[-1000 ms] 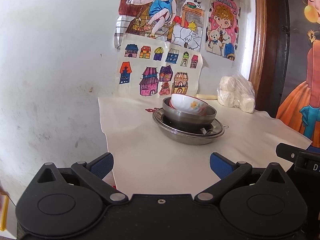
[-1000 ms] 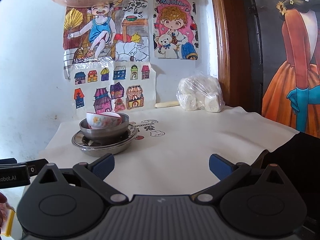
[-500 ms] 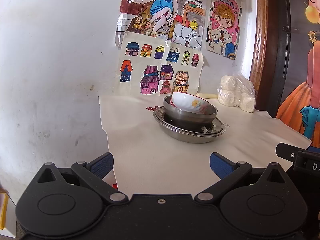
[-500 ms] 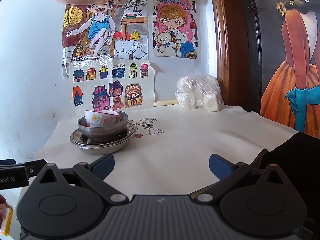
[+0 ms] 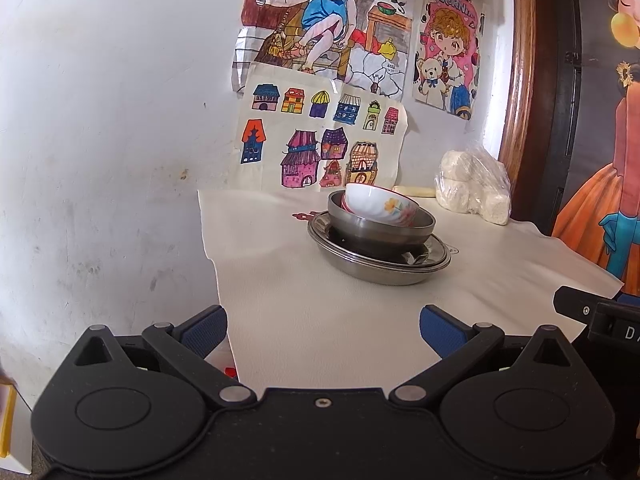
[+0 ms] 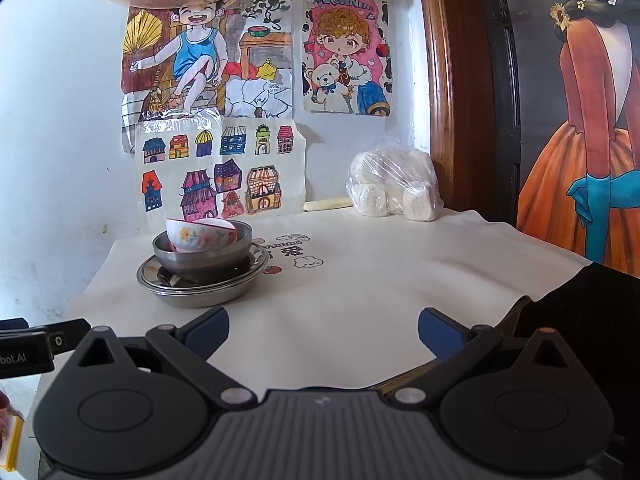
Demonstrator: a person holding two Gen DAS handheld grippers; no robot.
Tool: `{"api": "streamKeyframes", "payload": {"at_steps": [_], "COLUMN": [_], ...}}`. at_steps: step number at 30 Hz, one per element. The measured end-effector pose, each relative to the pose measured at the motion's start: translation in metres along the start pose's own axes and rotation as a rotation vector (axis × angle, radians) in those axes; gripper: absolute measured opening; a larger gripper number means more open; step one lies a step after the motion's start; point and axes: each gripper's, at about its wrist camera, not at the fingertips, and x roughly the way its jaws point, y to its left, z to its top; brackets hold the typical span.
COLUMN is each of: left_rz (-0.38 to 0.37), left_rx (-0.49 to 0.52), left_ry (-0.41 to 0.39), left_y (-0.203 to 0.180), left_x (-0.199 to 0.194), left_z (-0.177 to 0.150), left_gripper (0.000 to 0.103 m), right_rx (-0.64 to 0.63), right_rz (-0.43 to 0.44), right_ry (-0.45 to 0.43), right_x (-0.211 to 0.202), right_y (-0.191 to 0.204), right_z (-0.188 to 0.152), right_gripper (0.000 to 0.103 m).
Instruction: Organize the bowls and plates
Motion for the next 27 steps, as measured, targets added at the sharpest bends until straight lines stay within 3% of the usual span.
{"api": "streamKeyframes", "payload": {"at_steps": [27], "left_rz": [0.000], "left_rx": [-0.001], "left_ry": [0.001], "left_y": [0.0008], "left_x": [0.0003], "left_z": [0.0005], "left_gripper": [0.102], "right_rx": [-0.004], "right_rz": [0.002], "right_ry": [0.010], "right_x": [0.0010], "right_y": [-0.0013], "right_z": [-0.0017], "right_gripper": [0.103]}}
